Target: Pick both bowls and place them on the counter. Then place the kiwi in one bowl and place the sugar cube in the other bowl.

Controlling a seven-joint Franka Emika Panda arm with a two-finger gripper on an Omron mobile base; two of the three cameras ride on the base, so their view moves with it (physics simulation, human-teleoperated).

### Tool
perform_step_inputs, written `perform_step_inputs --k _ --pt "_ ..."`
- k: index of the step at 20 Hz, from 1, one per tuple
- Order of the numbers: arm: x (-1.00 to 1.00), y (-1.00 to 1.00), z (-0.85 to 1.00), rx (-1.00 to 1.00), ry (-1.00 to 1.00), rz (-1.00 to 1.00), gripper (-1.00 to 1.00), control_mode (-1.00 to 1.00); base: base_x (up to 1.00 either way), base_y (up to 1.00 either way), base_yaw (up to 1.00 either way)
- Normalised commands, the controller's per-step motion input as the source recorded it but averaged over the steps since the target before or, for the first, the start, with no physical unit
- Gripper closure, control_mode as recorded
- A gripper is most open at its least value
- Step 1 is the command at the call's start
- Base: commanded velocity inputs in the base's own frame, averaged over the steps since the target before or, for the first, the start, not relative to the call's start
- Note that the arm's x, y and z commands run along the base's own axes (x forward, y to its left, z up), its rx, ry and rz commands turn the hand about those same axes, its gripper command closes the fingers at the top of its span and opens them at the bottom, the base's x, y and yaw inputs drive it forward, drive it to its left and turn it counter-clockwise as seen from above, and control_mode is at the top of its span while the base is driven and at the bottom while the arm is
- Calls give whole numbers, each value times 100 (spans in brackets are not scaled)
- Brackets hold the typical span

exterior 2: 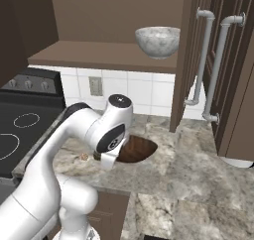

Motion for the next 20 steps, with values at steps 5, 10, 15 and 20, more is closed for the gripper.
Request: perform_step_inputs --k 5,10,15,20 --pt "49 -9 -34 0 -8 3 100 -100 0 0 0" --pt "43 -15 -35 0 -6 5 100 -100 0 0 0" --pt "40 -21 -34 0 -1 4 100 -100 0 0 0" --pt "44 -15 -36 0 0 4 100 -100 0 0 0"
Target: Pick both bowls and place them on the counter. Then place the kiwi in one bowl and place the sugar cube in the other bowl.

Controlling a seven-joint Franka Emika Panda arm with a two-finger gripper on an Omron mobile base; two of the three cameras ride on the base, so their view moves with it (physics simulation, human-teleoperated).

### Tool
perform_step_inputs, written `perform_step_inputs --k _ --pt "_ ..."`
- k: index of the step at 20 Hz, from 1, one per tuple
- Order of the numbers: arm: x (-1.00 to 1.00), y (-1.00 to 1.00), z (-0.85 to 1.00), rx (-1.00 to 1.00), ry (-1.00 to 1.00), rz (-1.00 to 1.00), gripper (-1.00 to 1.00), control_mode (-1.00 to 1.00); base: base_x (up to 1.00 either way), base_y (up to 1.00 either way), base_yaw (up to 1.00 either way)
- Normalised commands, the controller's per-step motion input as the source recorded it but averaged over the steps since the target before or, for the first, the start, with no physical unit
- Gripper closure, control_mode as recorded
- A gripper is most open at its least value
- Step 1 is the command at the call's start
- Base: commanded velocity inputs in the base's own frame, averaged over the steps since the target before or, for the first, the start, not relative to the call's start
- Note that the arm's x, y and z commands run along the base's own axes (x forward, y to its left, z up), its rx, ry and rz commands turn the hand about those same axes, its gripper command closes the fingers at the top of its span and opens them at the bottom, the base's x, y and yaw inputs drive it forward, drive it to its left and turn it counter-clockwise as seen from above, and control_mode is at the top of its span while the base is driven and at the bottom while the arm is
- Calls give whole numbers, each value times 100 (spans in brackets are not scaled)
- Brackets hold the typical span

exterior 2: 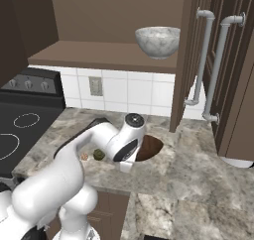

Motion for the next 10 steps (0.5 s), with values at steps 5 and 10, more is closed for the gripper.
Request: perform_step_inputs --k 5,10 --pt "46 -15 -35 0 0 2 100 -100 0 0 0" --pt "43 -21 -34 0 0 2 100 -100 0 0 0"
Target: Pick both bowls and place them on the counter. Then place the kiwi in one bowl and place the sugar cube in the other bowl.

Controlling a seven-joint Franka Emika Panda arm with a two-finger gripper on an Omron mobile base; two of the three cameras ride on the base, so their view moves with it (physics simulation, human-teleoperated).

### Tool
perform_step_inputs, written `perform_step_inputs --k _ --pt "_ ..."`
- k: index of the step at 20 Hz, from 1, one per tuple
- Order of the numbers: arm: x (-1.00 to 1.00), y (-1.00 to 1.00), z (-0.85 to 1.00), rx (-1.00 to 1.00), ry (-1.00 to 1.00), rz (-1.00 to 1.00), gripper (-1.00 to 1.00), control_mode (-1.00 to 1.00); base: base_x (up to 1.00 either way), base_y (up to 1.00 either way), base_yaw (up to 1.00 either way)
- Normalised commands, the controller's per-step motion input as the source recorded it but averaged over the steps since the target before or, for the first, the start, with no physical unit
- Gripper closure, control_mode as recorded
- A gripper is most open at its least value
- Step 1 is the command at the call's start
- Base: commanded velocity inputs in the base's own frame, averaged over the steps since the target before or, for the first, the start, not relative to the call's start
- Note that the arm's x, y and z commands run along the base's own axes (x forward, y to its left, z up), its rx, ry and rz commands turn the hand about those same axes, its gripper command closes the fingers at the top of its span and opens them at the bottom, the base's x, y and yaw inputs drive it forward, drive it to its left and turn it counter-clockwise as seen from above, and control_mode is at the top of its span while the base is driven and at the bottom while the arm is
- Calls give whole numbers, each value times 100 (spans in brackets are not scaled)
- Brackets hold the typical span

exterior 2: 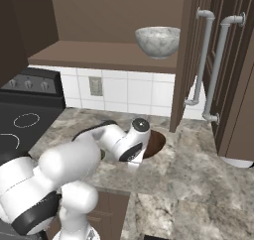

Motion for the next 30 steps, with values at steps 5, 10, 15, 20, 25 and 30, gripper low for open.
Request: perform_step_inputs --k 5,10,15,20,25,30 --pt "25 -17 -33 0 0 3 100 -100 0 0 0" --pt "-3 -6 -23 0 3 1 100 -100 0 0 0" --pt "0 -11 -13 0 4 0 100 -100 0 0 0" --pt "0 -2 0 0 6 0 -100 -100 0 0 0" --pt "0 -1 0 0 4 0 -100 -100 0 0 0" --pt "-5 -3 5 1 0 0 -100 -100 0 0 0"
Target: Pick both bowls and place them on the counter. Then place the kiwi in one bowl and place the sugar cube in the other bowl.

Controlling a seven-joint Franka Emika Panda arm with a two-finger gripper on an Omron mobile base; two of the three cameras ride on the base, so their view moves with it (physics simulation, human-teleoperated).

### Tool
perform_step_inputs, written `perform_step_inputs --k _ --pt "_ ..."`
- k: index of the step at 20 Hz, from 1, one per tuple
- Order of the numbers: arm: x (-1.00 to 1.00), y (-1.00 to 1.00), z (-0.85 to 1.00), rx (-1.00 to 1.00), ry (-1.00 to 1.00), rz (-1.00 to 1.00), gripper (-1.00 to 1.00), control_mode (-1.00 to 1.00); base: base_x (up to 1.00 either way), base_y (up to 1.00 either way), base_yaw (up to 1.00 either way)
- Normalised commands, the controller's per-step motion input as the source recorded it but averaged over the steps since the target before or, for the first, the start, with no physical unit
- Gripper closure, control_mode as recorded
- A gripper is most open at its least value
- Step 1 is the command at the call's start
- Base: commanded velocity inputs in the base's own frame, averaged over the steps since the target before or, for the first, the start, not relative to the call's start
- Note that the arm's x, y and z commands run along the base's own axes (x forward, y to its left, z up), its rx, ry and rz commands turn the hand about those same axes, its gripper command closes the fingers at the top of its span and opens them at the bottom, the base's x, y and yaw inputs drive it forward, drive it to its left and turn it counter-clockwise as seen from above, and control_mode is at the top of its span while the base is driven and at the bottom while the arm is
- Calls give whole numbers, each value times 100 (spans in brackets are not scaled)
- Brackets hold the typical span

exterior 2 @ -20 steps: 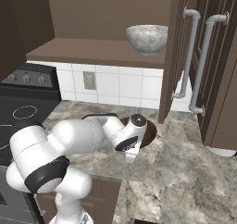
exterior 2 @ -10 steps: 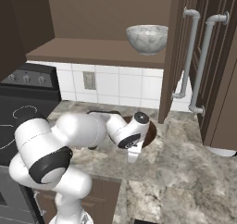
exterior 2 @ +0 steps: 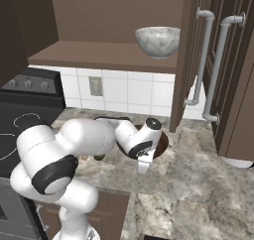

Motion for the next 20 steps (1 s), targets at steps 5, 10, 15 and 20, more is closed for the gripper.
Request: perform_step_inputs --k 5,10,15,20 --pt "-8 0 22 1 -1 0 -100 -100 0 0 0" --pt "-24 7 34 0 -2 0 -100 -100 0 0 0" --pt "-24 9 44 0 -2 0 -100 -100 0 0 0" --pt "-23 9 55 0 -13 0 -100 -100 0 0 0"
